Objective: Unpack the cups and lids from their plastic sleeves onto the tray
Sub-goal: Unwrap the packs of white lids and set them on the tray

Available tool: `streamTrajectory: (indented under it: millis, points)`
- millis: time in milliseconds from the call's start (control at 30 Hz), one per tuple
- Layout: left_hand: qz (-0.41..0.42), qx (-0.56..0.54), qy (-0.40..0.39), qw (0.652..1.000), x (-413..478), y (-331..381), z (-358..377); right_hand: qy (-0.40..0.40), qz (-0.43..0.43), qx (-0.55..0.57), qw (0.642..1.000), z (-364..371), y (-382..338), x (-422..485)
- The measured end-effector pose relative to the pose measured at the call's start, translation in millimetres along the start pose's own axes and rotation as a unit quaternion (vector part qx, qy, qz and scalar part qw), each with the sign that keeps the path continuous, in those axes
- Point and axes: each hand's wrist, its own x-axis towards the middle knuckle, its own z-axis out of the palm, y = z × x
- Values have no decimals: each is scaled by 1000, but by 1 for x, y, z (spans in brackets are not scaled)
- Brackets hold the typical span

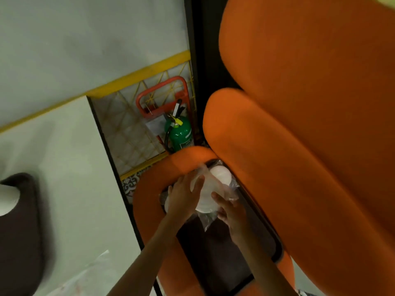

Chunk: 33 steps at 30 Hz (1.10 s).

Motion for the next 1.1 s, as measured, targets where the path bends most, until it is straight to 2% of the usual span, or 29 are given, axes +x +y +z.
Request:
streamTrajectory:
  millis: [67,300,400,533,633,733,833,900,967,1000,1100]
  points:
    - [5,-45,25,999,-20,14,-25,-37,-17,-32,999,7,-27,-20]
    - [19,-186,32,982,-82,49,-106,-114,-94,-170,974,41,-95,-86]
    - [2,-253,34,967,-114,50,-128,-151,-119,-207,959,55,-103,-108]
    - [-24,-325,15,945,-155,32,-149,-249,-128,-231,932,71,-105,-138]
    - [-15,-354,16,935,-185,14,-157,-287,-127,-274,909,87,-99,-157]
    - [-9,-363,41,931,-210,-4,-162,-296,-102,-339,887,102,-90,-169]
    - [-7,-382,88,920,-233,-22,-175,-270,-13,-406,873,113,-80,-179]
    - [3,-394,101,913,-247,-37,-187,-281,62,-463,838,121,-68,-184]
    - [20,-419,105,902,-260,-53,-202,-320,92,-486,808,138,-51,-193]
    - [26,-431,102,896,-266,-60,-209,-328,95,-465,817,148,-41,-195]
    - [39,-436,83,895,-287,-87,-231,-344,97,-310,881,188,-16,-213]
